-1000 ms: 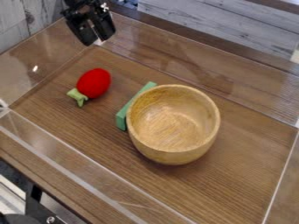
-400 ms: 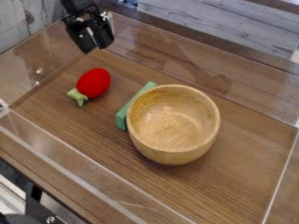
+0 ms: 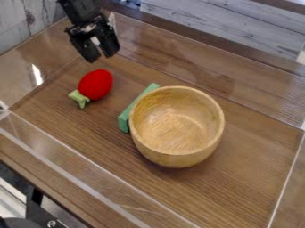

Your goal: Move the red object to the left side of the table

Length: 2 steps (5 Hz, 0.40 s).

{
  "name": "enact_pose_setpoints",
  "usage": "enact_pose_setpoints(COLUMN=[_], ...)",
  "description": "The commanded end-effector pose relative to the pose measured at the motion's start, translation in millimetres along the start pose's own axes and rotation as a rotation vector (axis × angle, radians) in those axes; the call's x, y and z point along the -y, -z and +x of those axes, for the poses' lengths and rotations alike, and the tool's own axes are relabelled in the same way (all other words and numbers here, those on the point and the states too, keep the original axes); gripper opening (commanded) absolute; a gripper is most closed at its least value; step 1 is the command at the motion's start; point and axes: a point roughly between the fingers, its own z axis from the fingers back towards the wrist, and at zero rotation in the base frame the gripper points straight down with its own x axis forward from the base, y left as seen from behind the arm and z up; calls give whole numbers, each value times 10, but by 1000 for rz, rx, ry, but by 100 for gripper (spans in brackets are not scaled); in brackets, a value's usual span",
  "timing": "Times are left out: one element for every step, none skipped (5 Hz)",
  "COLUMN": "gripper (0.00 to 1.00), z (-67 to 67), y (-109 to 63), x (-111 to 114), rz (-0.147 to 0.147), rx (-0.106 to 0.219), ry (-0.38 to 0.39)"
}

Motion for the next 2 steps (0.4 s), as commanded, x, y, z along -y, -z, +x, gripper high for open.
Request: enact_pose_setpoints(gripper=[100, 100], z=[-7, -32], y=[-149, -168], x=[150, 284], rz=[27, 24], rx=[55, 71], ry=[12, 17])
